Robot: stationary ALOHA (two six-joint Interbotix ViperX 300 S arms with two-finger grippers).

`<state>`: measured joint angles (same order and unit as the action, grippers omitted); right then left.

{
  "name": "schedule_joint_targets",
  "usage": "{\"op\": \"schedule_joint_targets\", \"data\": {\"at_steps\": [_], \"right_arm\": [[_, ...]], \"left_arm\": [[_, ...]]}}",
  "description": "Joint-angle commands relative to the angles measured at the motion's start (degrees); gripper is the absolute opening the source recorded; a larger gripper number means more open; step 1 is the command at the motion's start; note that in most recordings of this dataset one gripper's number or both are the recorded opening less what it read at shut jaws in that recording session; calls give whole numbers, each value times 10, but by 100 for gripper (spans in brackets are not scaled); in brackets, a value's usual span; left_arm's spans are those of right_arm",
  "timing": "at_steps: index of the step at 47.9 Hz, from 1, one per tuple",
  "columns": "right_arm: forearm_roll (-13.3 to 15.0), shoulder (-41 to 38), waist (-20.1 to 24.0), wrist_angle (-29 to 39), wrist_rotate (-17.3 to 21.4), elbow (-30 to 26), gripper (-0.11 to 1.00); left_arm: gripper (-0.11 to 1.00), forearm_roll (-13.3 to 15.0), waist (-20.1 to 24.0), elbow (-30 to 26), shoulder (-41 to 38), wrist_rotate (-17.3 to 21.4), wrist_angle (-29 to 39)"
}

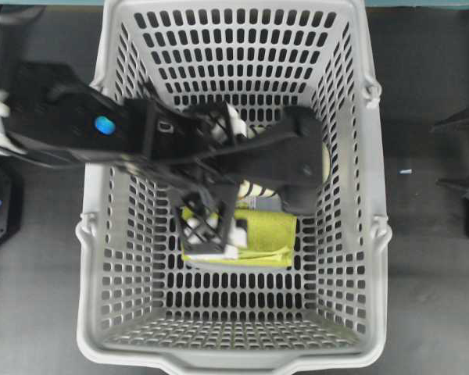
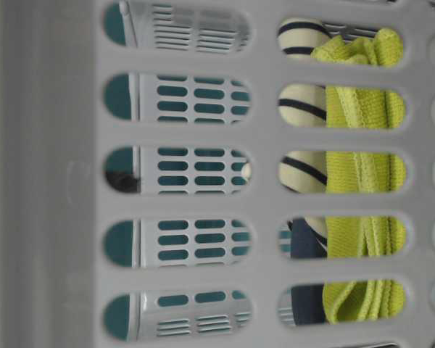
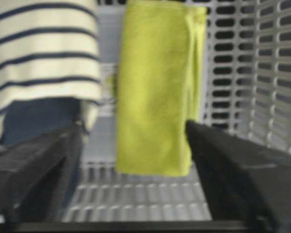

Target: Pick up the yellow cloth from the shopping basket with the left arm.

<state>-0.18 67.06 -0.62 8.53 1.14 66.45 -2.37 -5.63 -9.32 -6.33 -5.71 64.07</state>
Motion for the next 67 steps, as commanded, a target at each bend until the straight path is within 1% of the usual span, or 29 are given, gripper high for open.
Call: {"op": "schedule_joint_targets", "data": {"at_steps": [1,8,24,38,44,47,50,53,61,63,67], "right_arm": [[-1,-3,-1,-2,1,-11,80],[-1,-2,-2,-2,1,-11,80],[-1,-3,-2,-2,7,-9,80],[-1,-2,-2,-4,8,-7,80],[-1,-2,-2,-5,8,-5,80],[-1,-2,-2,-5,8,-4,80],[-1,-2,-2,-5,8,-3,80],[-1,-2,-2,-5,8,-3,80],[-1,-2,-2,-7,8,-2,79],[-1,-2,-2,-8,8,-2,79],[-1,-2,-2,-12,8,-1,79]], "left_arm": [[90,-3,-15,-22,-18,-10,10],[89,-2,-30,-21,-49,-13,10],[90,-3,-34,4,-110,-8,-4],[89,-3,-29,62,-100,-12,-60],[86,-2,-30,85,-95,-11,-76],[80,-3,-31,92,-91,-9,-76],[70,-3,-32,96,-87,-8,-76],[56,-3,-33,98,-83,-7,-74],[13,-2,-31,92,-58,-4,-66],[8,-3,-31,91,-51,-2,-64],[8,-3,-32,78,-39,-1,-53]]}}
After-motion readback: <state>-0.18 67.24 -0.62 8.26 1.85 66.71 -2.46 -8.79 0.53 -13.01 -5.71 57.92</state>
